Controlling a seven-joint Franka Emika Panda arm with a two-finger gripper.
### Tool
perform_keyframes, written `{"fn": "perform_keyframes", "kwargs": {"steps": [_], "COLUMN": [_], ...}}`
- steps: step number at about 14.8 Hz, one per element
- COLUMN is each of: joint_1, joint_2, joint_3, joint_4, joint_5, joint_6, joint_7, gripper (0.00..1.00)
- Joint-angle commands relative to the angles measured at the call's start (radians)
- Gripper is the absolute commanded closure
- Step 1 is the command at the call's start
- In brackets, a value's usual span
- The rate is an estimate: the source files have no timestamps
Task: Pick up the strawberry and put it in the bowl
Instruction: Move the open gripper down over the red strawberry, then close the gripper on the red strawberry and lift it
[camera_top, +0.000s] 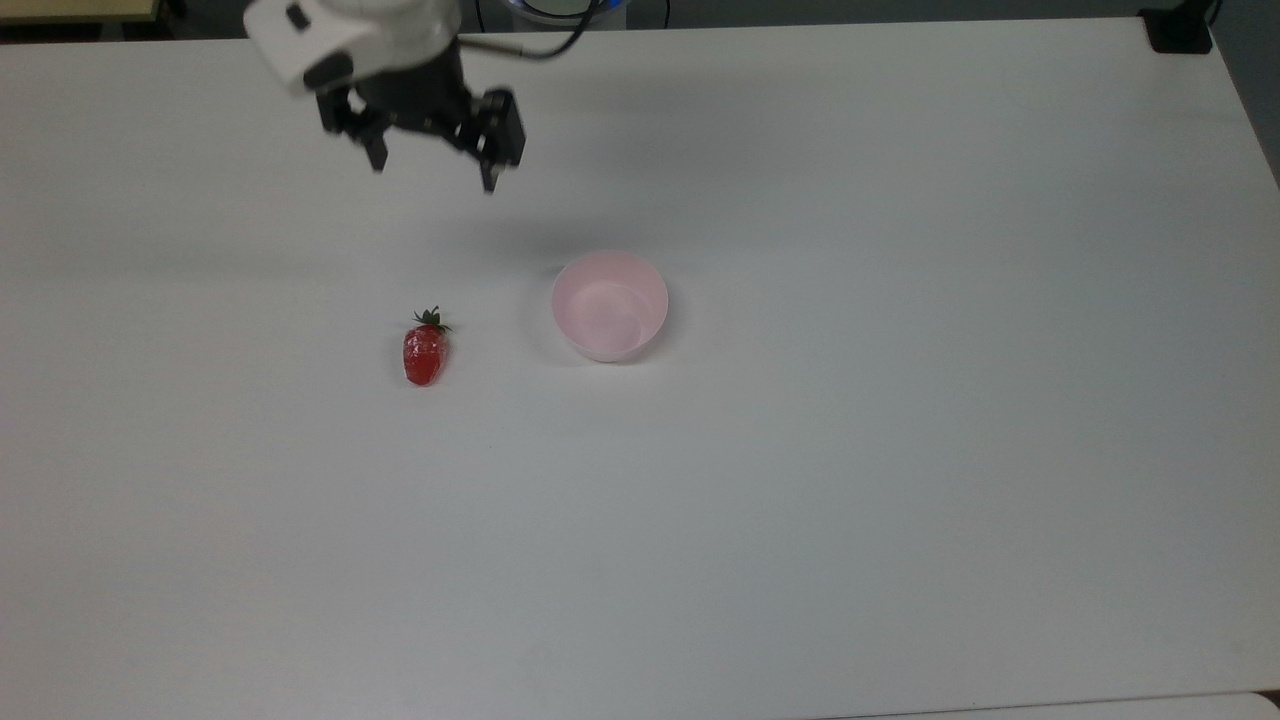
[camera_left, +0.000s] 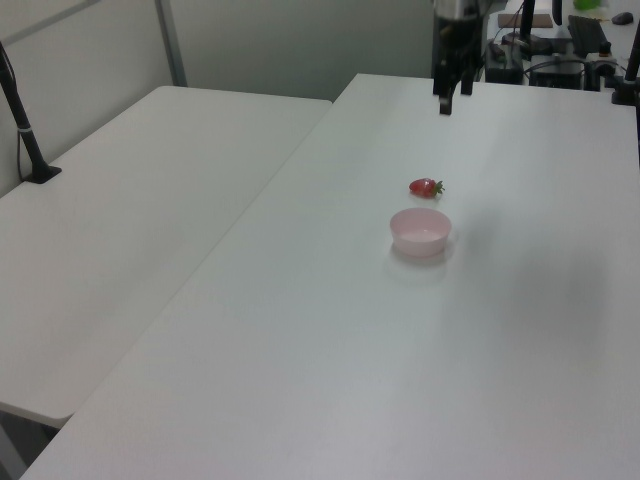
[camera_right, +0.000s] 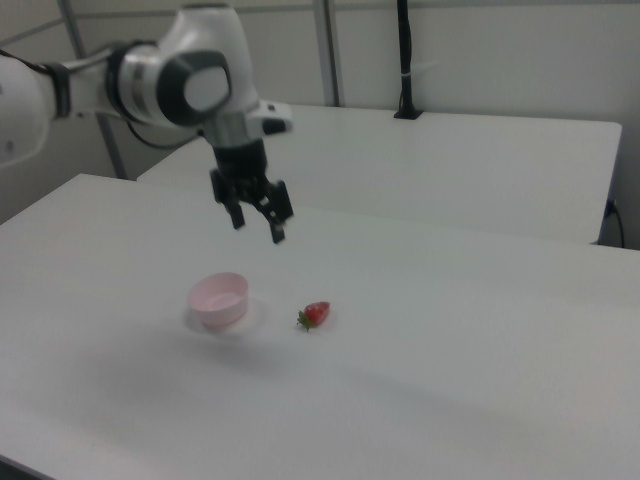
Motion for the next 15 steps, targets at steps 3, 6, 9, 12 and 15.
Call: {"fn": "perform_keyframes", "kwargs": {"steps": [3,6,9,12,15], "joint_1": [-0.036,-0.041,-0.041,-0.032,-0.029], "joint_2": [0.165,0.246,0.277,0.297,0.311], "joint_3": [-0.034,-0.034,-0.034,-0.033,-0.031], "joint_4": [-0.059,-0.06,-0.06,-0.06,-0.06], "joint_5": [0.018,0.018,0.02,0.024,0.027], "joint_6": [0.201,0.292,0.344,0.381,0.418], "joint_7": [-0.065,-0.085,-0.085,-0.069,-0.068], "gripper": [0.03,0.04,0.08,0.08,0.13]}}
